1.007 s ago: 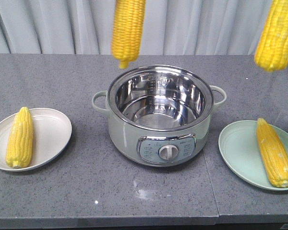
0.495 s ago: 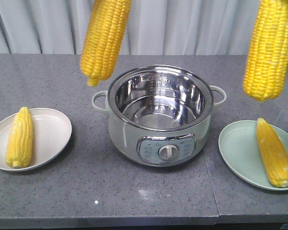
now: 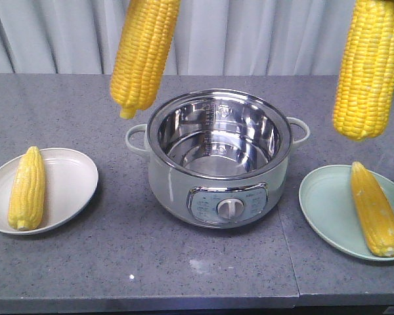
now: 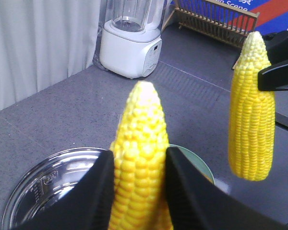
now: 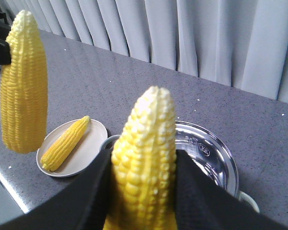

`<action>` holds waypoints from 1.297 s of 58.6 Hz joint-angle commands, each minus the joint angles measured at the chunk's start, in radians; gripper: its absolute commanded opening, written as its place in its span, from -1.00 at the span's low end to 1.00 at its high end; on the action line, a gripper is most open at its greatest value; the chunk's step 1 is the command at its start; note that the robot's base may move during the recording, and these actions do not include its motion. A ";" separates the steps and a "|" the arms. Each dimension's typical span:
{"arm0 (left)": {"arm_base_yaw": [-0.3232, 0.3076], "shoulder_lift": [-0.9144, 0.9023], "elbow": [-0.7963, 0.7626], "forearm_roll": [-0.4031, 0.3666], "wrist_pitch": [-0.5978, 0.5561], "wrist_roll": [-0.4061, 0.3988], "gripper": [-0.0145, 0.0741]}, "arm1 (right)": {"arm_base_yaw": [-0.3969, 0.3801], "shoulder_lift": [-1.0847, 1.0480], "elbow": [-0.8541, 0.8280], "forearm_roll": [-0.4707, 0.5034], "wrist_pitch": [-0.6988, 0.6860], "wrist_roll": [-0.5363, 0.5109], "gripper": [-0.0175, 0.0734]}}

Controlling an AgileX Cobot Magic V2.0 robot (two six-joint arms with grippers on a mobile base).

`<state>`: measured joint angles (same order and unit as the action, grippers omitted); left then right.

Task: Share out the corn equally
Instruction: 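Lift both held cobs up out of the pot, then turn the base away from the pot toward the other counter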

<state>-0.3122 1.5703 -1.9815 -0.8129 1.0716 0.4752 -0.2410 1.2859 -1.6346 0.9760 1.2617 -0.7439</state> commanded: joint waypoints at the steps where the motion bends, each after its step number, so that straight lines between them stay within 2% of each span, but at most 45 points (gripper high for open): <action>1: 0.000 -0.037 -0.027 -0.049 -0.047 -0.005 -0.69 | -0.008 -0.023 -0.031 0.060 -0.028 -0.010 -0.63; 76: 0.000 -0.037 -0.027 -0.050 -0.047 -0.005 -0.69 | -0.008 -0.023 -0.031 0.060 -0.027 -0.010 -0.63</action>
<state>-0.3122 1.5703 -1.9815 -0.8121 1.0718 0.4744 -0.2410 1.2859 -1.6346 0.9789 1.2617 -0.7448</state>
